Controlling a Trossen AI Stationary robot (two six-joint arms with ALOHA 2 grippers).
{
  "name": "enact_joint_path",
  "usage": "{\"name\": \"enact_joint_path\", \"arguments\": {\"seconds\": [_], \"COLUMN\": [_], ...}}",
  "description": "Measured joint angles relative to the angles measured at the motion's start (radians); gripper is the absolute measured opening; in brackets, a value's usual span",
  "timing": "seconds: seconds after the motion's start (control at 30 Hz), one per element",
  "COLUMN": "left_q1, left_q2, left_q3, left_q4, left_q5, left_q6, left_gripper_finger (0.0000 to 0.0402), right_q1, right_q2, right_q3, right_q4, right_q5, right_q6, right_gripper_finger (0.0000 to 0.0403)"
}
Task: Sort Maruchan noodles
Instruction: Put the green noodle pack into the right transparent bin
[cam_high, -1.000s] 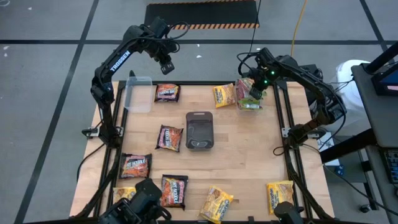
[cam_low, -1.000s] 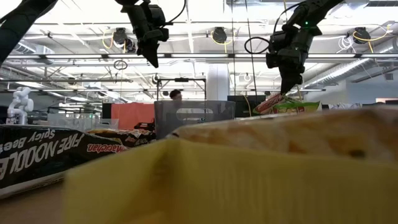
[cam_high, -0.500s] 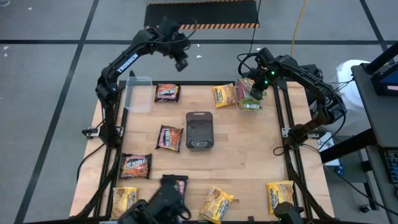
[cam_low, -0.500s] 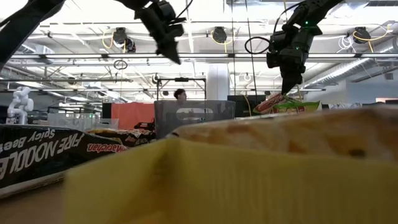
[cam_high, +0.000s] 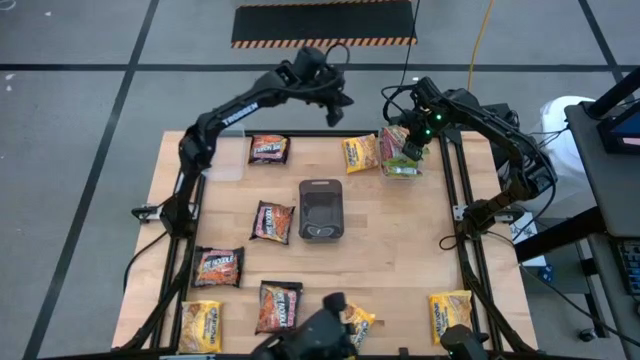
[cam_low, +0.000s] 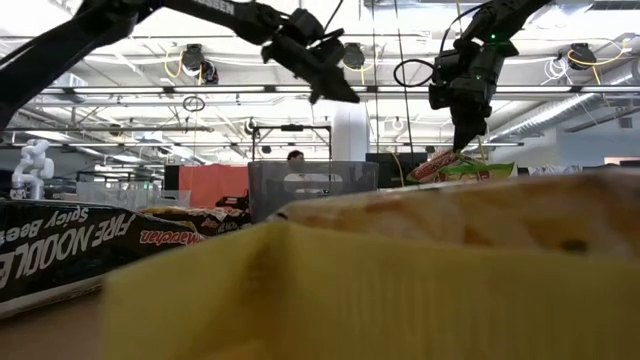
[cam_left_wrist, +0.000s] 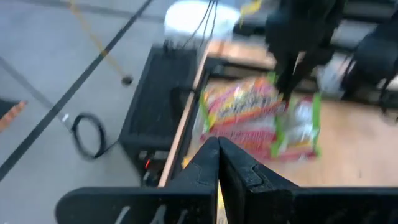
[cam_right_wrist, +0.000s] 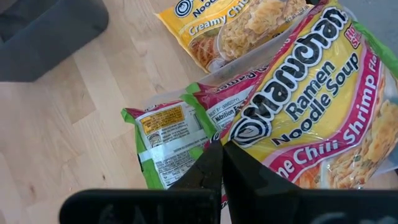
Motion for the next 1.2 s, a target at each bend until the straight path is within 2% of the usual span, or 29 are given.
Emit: {"name": "enact_joint_path", "arguments": {"seconds": [0.27,0.6,0.9,1.2], "left_q1": [-0.022,-0.040,-0.060,-0.101], "left_q2": [0.098,0.256,0.328,0.362], "left_q3": [0.000,0.000,0.000,0.000], "left_q4": [0.370,0.723,0.743,0.746], "left_q5": [0.148,0.147,0.139,0.102], "left_q6": [-0.217,-0.410,-0.459,-0.382], "left_gripper_finger": [0.0005,0.0005,0.0005,0.0005], "right_q1": [0.001,0.006,0.006,0.006], "right_q2": [0.000,0.000,0.000,0.000], "right_q3": [0.000,0.000,0.000,0.000], "right_q4": [-0.004,-0.004,-0.004,-0.005], "right_q5": [0.000,0.000,0.000,-0.001], "right_q6": [-0.001,-0.005,-0.025,-0.027], "right_gripper_finger": [0.0000,0.0000,0.0000,0.0000]}}
